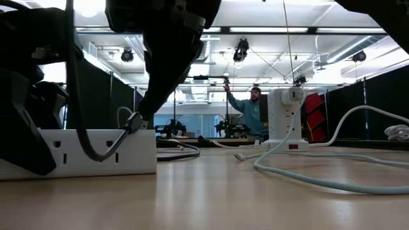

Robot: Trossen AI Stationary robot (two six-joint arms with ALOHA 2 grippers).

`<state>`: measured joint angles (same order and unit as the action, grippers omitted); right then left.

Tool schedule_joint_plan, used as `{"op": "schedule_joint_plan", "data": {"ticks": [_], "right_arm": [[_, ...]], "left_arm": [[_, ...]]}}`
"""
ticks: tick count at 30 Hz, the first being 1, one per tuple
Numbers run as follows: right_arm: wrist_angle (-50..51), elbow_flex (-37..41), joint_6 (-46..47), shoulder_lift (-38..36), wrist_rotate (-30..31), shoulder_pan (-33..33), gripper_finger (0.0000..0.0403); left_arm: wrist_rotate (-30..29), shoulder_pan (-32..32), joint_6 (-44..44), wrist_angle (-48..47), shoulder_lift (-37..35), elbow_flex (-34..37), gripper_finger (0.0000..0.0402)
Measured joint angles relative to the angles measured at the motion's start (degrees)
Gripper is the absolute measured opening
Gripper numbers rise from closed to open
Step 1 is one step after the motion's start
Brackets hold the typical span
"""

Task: Insert USB
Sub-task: Insert the black charger cable into the bottom white outlet extension

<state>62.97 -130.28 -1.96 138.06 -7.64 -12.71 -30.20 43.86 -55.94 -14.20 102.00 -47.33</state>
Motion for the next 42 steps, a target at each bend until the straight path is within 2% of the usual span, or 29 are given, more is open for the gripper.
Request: {"op": "schedule_joint_plan", "data": {"ticks": [20,42], "right_arm": [[1.33,-0.37,0.12,0.0,-0.27,0.02,0.0012],[-3.32,-0.26,0.85,1.53,-3.24,-0.26,0.0009]], "left_arm": [[0.2,0.0,0.02,0.04,0.02,0.0,0.0205],[0.73,0.11,0.0,-0.13,0.02,-0.02,0.0205]]}}
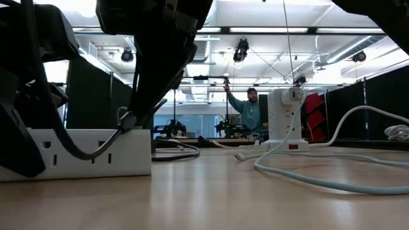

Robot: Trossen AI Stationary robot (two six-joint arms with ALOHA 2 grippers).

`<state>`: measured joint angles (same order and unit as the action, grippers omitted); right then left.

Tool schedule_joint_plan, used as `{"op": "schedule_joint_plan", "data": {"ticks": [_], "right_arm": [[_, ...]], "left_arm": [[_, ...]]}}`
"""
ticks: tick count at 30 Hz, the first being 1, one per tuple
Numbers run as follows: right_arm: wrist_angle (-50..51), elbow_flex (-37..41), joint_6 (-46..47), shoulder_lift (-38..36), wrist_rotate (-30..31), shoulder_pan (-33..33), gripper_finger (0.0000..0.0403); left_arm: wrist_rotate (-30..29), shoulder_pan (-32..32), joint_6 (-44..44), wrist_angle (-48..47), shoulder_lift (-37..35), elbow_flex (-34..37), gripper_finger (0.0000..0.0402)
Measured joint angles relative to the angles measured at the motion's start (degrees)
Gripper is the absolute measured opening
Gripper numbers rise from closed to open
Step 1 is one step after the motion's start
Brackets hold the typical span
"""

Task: Insert USB
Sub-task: Insert the black charger cable into the bottom white outlet extension

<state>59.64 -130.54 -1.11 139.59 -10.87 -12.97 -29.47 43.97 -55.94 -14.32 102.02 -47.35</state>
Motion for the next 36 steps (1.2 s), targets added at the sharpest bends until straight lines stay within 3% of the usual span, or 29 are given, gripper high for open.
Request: {"op": "schedule_joint_plan", "data": {"ticks": [20,23,31,36], "right_arm": [[-1.09,1.88,-0.37,-0.63,0.62,-0.71,0.0011],[-0.27,0.59,-0.98,-0.61,0.44,-0.77,0.0051],[6.35,-4.14,0.94,-1.61,0.15,-1.09,0.0211],[8.06,-3.98,1.16,-5.91,1.03,-1.86,0.0257]], "left_arm": [[-0.45,0.31,-0.09,0.21,0.0,0.0,0.0205],[-0.48,0.35,-0.14,0.12,0.0,0.0,0.0205],[0.3,1.66,-0.93,-2.65,-0.55,-0.08,0.0205],[2.38,2.46,-0.97,-4.7,-3.2,0.12,0.0204]]}}
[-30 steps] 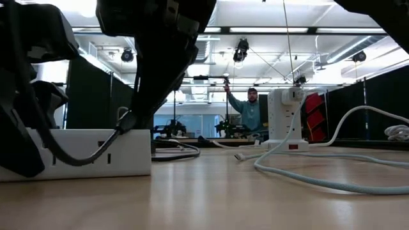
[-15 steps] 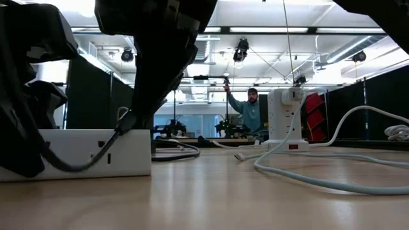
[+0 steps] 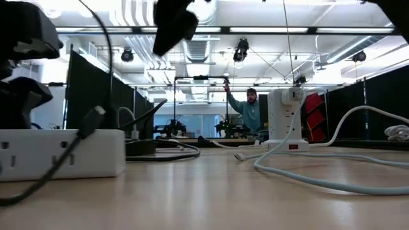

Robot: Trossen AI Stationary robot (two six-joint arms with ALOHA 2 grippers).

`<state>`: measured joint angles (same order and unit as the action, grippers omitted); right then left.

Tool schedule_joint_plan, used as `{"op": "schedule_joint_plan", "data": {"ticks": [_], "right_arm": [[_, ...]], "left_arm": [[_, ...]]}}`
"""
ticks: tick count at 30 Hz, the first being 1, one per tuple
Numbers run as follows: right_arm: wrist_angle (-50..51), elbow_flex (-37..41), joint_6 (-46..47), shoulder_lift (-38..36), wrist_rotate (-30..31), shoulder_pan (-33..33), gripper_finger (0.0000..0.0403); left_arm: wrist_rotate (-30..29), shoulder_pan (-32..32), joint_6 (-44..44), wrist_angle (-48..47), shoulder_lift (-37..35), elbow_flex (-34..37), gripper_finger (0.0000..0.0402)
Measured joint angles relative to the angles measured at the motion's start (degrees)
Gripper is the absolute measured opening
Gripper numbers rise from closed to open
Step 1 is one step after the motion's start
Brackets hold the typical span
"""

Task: Insert USB
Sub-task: Insert the black charger cable into the bottom white outlet extension

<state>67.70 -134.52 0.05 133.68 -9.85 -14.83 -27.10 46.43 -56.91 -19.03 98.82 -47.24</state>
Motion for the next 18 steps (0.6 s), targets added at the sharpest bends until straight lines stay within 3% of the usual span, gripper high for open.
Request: {"op": "schedule_joint_plan", "data": {"ticks": [7,18], "right_arm": [[3.83,-0.04,1.06,-6.31,7.25,-1.57,0.0243],[7.04,-0.04,9.06,-13.19,11.55,-2.54,0.0206]], "left_arm": [[2.97,1.83,0.32,-12.27,-1.22,-4.95,0.0204],[10.05,11.27,-1.75,-14.65,-1.34,-7.29,0.0203]]}}
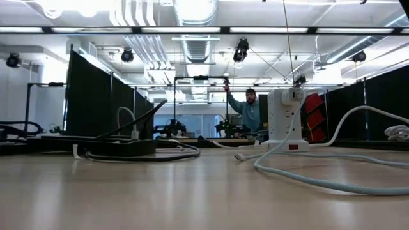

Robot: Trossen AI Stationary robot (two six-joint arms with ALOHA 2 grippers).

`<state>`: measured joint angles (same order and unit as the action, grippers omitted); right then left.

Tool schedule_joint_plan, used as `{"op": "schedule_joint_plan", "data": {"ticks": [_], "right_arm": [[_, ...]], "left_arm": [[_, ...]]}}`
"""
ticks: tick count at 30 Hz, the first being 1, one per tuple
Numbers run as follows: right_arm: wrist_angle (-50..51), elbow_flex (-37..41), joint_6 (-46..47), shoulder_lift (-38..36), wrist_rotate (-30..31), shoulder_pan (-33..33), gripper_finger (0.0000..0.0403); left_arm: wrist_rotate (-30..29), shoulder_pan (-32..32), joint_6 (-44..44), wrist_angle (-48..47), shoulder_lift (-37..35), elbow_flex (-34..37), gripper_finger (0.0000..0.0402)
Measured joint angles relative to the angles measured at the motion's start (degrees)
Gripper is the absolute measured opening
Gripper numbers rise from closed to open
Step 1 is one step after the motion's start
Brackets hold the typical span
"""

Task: Insert USB
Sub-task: Insert the black charger cable into the bottom white outlet extension

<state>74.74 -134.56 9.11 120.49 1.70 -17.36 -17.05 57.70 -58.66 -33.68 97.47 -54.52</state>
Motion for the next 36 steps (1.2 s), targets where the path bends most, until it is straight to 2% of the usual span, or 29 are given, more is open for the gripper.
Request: {"op": "schedule_joint_plan", "data": {"ticks": [8,14,20,23,30,36], "right_arm": [[0.15,0.0,2.04,-0.61,1.32,-0.02,0.0206],[0.46,0.0,3.03,-0.51,1.3,-0.28,0.0211],[0.41,0.0,5.01,-0.49,1.27,-0.57,0.0212],[0.24,0.0,6.04,-0.46,1.19,-0.66,0.0212],[-0.32,0.0,6.42,-0.42,1.17,-0.65,0.0221],[-2.55,0.0,7.01,-0.4,1.3,-0.5,0.0227]], "left_arm": [[0.33,5.53,-3.64,-2.08,0.0,0.0,0.0203],[5.82,8.72,-4.44,-4.92,0.0,-0.02,0.0203],[8.19,11.33,-7.61,-5.77,-0.12,-0.07,0.0203],[8.11,13.08,-11.05,-5.66,-0.59,0.03,0.0203],[2.16,18.54,-24.75,-5.61,-7.2,3.55,0.0203],[1.61,19.4,-24.87,-5.37,-9.57,6.18,0.0203]]}}
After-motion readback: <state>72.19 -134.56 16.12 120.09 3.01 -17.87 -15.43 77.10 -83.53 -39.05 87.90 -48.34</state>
